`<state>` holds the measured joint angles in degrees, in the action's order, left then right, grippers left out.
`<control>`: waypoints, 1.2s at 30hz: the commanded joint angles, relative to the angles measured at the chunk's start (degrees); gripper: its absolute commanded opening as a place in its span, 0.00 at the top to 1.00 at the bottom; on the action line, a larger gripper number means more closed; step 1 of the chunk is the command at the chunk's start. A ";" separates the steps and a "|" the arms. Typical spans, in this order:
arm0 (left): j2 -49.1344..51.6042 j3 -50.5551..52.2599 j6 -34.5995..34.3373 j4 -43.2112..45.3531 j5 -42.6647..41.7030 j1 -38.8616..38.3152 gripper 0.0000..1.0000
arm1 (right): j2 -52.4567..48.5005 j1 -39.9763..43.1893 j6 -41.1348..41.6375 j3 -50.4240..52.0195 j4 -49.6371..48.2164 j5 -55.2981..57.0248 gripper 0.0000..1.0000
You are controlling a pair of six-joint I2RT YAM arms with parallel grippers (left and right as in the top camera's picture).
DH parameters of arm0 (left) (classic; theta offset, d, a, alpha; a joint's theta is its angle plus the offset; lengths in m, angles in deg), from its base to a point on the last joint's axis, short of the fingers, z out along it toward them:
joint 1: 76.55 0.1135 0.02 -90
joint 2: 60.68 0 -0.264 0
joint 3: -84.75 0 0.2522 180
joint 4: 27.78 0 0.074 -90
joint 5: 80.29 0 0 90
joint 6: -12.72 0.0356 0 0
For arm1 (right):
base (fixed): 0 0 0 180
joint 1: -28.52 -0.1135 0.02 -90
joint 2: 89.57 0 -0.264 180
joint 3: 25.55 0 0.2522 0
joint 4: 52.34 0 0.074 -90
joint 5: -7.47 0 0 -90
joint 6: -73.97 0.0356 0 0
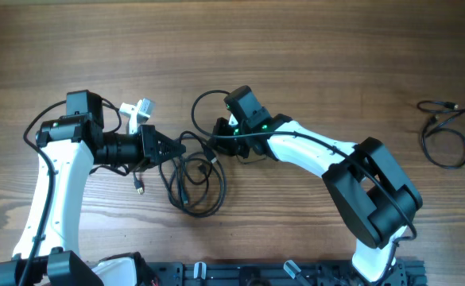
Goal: Untangle cables
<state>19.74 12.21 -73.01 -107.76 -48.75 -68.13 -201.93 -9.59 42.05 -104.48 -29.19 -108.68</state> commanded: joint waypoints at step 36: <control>-0.59 -0.04 -7.06 5.86 20.15 -5.35 0.52 | 18.60 4.90 -17.66 -6.10 19.23 2.86 0.96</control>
<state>19.72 12.21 -80.62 -102.75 -28.93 -69.20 -184.20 -5.37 20.68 -109.22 -9.19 -103.48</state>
